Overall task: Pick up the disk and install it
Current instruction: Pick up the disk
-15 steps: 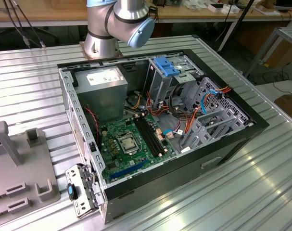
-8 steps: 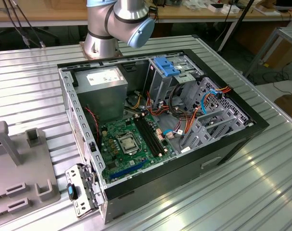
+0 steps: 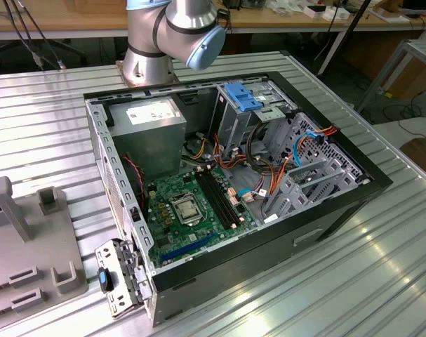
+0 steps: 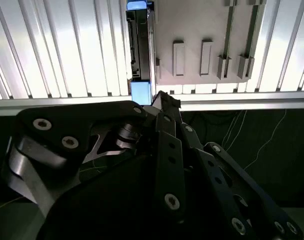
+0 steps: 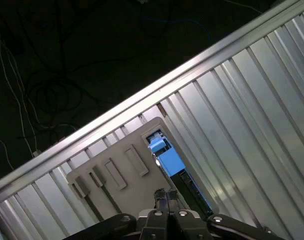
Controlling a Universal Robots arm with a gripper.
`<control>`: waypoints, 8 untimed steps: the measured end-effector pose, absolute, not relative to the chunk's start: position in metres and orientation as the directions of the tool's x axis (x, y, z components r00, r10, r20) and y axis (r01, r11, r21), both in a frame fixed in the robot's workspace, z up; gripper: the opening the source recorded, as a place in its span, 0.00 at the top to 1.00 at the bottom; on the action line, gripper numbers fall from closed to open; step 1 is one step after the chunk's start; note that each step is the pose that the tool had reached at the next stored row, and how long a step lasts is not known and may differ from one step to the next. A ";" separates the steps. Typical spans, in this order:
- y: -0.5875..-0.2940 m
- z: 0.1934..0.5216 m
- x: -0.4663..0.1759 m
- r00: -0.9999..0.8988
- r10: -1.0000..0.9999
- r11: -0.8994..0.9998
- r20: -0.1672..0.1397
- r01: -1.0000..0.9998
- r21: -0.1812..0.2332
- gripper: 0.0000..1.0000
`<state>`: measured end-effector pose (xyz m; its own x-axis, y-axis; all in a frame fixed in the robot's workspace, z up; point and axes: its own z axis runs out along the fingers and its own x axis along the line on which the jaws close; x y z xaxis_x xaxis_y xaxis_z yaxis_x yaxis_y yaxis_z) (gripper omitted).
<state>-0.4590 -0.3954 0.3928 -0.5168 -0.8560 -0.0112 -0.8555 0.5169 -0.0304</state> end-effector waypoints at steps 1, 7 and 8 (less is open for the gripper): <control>-0.395 0.393 -0.459 -0.494 -0.870 0.494 -0.011 -0.869 -0.030 0.89; -0.395 0.392 -0.459 -0.361 -0.932 0.362 -0.011 -0.932 -0.030 0.89; -0.395 0.392 -0.459 -0.341 -0.940 0.341 -0.011 -0.939 -0.030 0.89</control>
<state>-0.4591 -0.3954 0.3924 -0.3411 -0.9400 -0.0111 -0.9395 0.3413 -0.0303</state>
